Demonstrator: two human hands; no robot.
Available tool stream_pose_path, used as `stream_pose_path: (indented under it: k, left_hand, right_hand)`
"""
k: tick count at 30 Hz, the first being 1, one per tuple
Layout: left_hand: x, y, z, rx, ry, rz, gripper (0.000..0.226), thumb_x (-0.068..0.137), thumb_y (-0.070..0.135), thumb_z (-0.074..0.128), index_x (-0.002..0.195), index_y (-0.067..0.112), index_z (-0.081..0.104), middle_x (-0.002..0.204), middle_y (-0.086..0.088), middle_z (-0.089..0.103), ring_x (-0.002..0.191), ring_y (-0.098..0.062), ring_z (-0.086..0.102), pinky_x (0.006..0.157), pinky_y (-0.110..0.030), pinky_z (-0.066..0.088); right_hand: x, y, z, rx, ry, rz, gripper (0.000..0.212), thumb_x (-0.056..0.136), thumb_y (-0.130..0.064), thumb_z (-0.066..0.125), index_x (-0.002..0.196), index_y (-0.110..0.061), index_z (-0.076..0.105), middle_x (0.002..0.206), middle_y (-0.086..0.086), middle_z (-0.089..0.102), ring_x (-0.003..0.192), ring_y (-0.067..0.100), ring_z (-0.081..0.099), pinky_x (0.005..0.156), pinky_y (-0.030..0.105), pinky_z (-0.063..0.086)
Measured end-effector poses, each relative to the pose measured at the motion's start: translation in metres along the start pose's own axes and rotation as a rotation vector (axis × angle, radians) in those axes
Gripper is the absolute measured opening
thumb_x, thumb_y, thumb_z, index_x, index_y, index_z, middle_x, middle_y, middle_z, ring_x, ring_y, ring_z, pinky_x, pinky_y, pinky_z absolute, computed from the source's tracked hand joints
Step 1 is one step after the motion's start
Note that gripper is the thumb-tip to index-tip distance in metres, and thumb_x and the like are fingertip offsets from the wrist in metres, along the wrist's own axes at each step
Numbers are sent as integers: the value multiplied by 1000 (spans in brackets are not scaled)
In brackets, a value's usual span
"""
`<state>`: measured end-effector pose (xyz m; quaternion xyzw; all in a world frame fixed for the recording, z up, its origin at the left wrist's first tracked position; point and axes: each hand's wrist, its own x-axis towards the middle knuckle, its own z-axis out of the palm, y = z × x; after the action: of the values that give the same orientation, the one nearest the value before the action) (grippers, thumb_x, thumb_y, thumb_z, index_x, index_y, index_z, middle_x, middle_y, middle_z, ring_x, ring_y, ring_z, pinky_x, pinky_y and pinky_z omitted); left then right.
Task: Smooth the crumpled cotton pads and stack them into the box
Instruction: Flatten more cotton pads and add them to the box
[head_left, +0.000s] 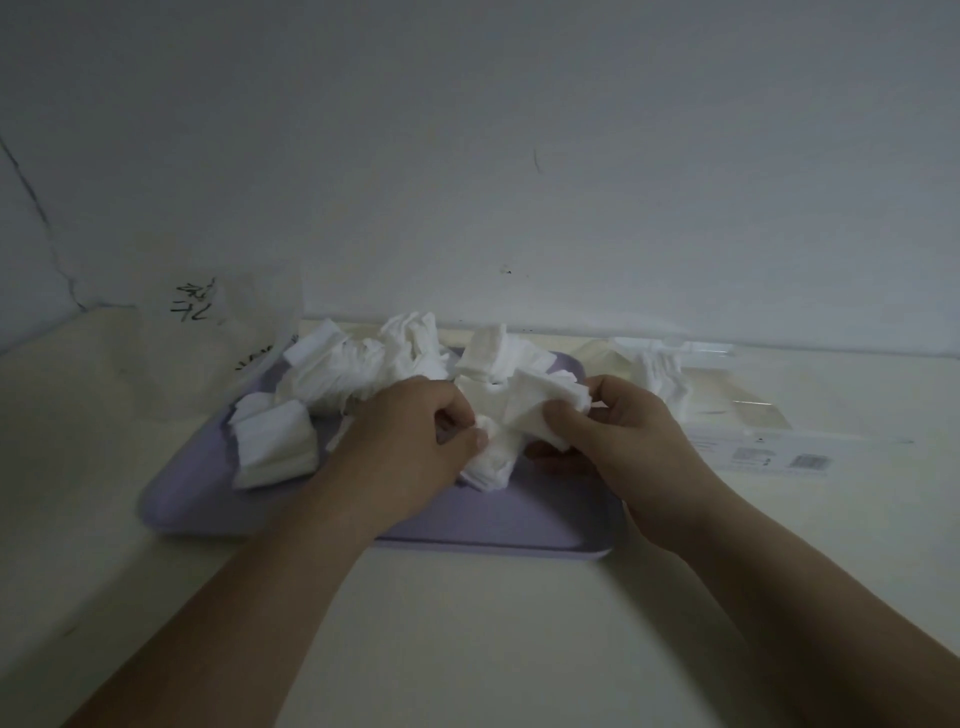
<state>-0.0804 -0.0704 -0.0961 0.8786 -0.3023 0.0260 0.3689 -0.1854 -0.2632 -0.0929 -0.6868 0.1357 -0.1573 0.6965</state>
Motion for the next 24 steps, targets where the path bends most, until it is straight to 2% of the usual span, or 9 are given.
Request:
stream_pose_path:
  k: [4, 6, 9, 12, 18, 24]
  left_hand:
    - [2, -3, 4, -134, -49, -62, 20, 90, 28, 78, 106, 27, 66, 94, 6, 65, 79, -8, 61, 73, -18, 51]
    - [2, -3, 4, -109, -48, -48, 21, 91, 23, 75, 111, 27, 67, 94, 7, 62, 74, -2, 56, 71, -13, 46]
    - [2, 0, 4, -86, 82, 21, 21, 90, 19, 73, 109, 27, 70, 97, 13, 60, 82, 4, 57, 74, -11, 45]
    - [1, 11, 3, -203, 182, 48, 19, 93, 20, 70, 110, 28, 73, 98, 17, 67, 84, 1, 62, 71, -10, 47]
    - [-4, 23, -1, -325, 154, 106, 25, 94, 4, 67, 97, 26, 78, 82, 17, 75, 75, 5, 67, 66, -6, 48]
    - [-4, 26, -1, -433, 159, 22, 24, 93, 4, 66, 96, 24, 77, 81, 9, 75, 72, 2, 68, 65, -9, 50]
  right_hand:
    - [1, -3, 0, 77, -28, 42, 19, 99, -9, 67, 113, 4, 67, 101, 24, 77, 80, 28, 77, 69, 32, 63]
    - [1, -3, -1, 87, -37, 39, 17, 98, -8, 67, 111, 3, 69, 99, 22, 77, 79, 29, 77, 69, 32, 64]
    - [0, -3, -2, 79, -60, 2, 14, 96, -7, 69, 106, 2, 71, 92, 20, 77, 79, 30, 76, 71, 36, 63]
    - [0, -4, -3, 60, -100, -26, 16, 94, -6, 71, 105, 5, 70, 92, 20, 77, 80, 31, 75, 75, 44, 60]
    - [-3, -5, -2, 50, -212, -78, 21, 94, -5, 69, 115, -4, 72, 94, 16, 78, 84, 32, 76, 74, 44, 59]
    - [-2, -4, 0, 121, -179, -96, 29, 95, -3, 67, 124, -3, 69, 95, 19, 77, 77, 32, 75, 70, 38, 63]
